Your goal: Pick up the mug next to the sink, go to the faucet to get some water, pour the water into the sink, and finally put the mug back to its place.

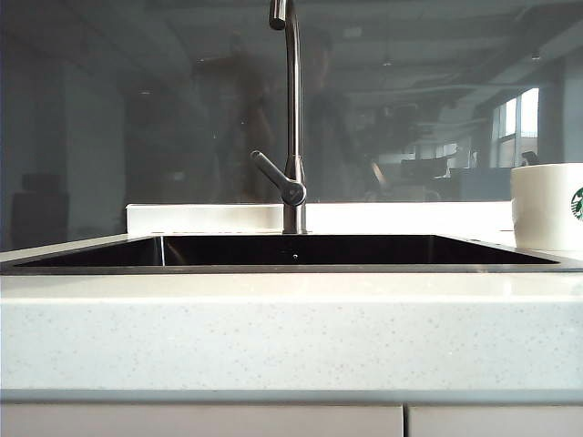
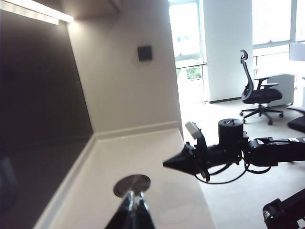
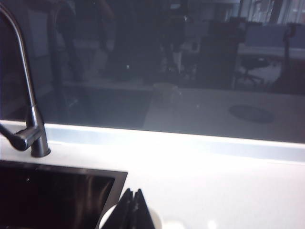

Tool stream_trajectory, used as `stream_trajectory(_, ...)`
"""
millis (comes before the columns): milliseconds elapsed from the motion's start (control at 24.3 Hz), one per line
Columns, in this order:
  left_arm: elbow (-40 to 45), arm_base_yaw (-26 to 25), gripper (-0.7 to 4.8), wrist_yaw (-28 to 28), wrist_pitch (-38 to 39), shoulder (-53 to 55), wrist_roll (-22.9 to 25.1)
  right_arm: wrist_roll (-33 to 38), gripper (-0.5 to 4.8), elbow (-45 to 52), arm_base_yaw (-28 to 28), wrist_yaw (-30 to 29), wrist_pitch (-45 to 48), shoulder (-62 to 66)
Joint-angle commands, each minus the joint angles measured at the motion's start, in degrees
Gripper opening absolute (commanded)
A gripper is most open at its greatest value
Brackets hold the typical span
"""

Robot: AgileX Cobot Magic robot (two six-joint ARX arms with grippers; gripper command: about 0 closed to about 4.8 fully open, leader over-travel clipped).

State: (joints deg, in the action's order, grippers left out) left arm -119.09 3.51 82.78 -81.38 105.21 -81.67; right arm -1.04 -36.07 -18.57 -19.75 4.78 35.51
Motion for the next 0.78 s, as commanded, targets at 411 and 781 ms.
stream_trajectory(411, 5.6, -0.9, -0.03, -6.6, -1.6, -9.7, -3.2, 0.2, -0.05, -0.2, -0.2, 0.5, -3.1, -2.9)
stream_trajectory(781, 5.6, -1.0, -0.03, -6.3, -1.6, -9.0, -3.2, 0.2, -0.05, -0.2, -0.2, 0.5, -3.2, -2.9)
